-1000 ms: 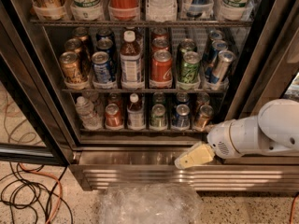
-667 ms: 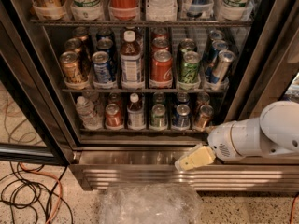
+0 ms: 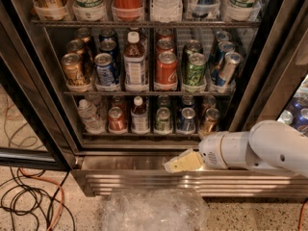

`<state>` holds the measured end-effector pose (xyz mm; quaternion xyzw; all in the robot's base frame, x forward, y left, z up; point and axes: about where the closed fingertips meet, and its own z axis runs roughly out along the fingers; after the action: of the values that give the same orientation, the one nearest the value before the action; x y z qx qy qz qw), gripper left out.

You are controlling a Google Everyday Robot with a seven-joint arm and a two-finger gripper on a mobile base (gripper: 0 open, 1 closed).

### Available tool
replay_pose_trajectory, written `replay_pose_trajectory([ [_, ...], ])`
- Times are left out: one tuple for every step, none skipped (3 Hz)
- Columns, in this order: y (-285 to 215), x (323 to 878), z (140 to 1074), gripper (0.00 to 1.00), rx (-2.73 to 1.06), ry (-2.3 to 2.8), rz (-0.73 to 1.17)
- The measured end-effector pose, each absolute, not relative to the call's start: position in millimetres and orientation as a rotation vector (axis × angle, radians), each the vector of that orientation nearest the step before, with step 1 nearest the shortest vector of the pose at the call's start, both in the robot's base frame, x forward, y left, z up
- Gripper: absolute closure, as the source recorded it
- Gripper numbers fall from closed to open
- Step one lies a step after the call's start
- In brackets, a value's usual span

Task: Pick green can from bottom shelf of fridge

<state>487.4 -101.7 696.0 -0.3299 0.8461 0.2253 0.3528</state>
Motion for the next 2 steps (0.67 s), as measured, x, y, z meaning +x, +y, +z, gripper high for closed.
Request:
replay_pose_trajectory([
  [-101.3, 486.9, 695.8, 0.0, -0.851, 2.19, 0.584],
  [-96.6, 500.5, 685.7, 0.0, -0.831, 2.164, 0.581],
])
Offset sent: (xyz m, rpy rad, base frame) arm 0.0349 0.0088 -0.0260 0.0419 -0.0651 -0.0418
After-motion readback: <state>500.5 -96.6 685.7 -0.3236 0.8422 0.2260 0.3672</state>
